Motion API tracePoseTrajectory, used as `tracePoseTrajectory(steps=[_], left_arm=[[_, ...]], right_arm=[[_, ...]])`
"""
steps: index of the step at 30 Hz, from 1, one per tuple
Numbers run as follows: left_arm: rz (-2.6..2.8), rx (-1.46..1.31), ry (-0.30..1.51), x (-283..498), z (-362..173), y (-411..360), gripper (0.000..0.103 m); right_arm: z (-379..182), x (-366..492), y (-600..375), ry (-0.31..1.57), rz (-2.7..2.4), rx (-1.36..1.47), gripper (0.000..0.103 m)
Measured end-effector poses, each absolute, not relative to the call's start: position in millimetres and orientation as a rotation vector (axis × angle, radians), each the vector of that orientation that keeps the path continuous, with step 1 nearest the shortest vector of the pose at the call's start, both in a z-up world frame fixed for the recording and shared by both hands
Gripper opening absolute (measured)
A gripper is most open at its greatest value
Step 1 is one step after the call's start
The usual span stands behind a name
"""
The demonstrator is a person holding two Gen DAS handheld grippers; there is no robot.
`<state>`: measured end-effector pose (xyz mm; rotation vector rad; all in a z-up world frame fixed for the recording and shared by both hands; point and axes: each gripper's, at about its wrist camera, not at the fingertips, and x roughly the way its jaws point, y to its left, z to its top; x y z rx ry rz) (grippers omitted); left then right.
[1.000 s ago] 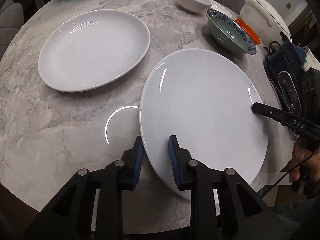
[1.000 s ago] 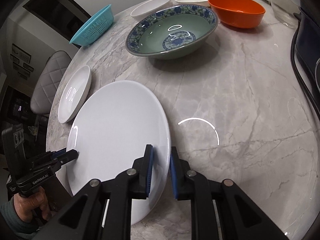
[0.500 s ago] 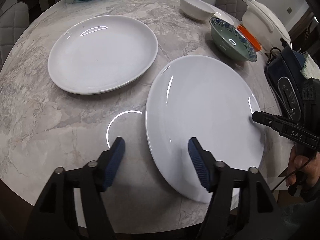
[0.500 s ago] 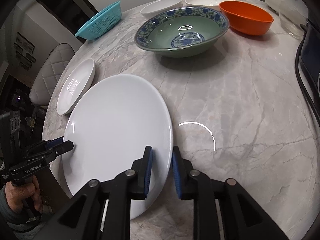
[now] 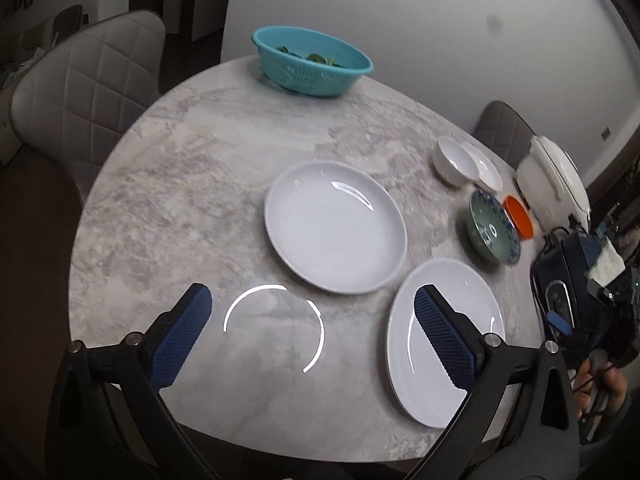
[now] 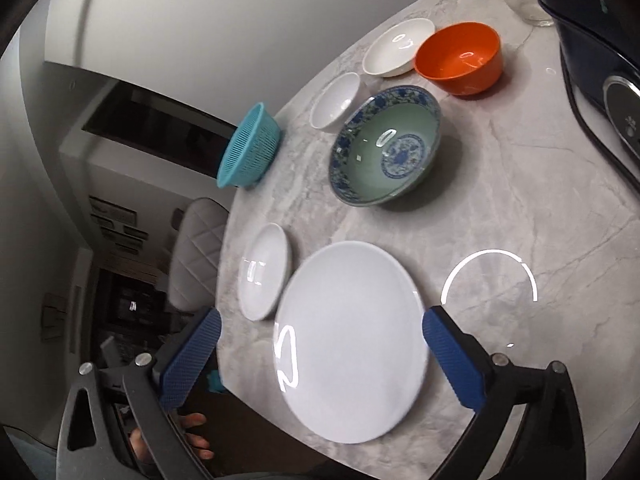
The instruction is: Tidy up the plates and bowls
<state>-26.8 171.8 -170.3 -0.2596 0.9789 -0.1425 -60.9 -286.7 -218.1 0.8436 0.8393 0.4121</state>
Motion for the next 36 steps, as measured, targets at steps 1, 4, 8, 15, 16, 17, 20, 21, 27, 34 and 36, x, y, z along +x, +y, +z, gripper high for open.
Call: tracePoseTrajectory(steps=[1,4,8,15,16,17,20,21,27,34,36], left_arm=[[-0.142,-0.271,0.959,-18.3,-164.7,181.9,0.103],[-0.161,-0.277,0.965,19.3,-155.5,205.9,0.103],[-0.242,-0.235,1.088,87.1,-166.4,221.9,0.103],[-0.374,-0.144,1.262,156.2,-220.9,223.2,0.100],[-0.398,-0.136,1.275,156.7,-227.8,218.7,0.100],[-0.411,-0.124,1.285,155.6,-234.9,216.5,0.100],[-0.418,-0.126,1.313,159.8,-251.6,217.9,0.100],[-0.424,-0.144,1.324,162.7,-256.1,220.4,0.099],[-0.436,-0.177,1.371,163.3,-275.8,223.8,0.083],[-0.475,-0.215,1.410,172.4,-289.4,225.4,0.061],[-0.485,-0.219,1.418,173.3,-292.5,221.9,0.061]], right_arm=[[-213.4,-55.1,-280.8,0.829,0.435,0.868,0.103],[-200.8,-30.4,-259.3,0.811,0.503,0.914,0.103],[-183.9,13.5,-226.6,0.816,0.526,0.875,0.103],[-195.9,106.2,-159.2,1.010,0.547,0.732,0.068],[-202.1,116.6,-150.9,1.044,0.543,0.716,0.066],[-209.4,123.1,-146.9,1.074,0.535,0.698,0.065],[-227.4,136.3,-134.8,1.142,0.555,0.674,0.064],[-232.6,138.0,-133.0,1.161,0.548,0.666,0.064],[-257.5,141.9,-121.8,1.248,0.542,0.647,0.059],[-269.8,152.2,-111.3,1.279,0.546,0.644,0.057],[-272.0,155.4,-107.9,1.290,0.543,0.628,0.057]])
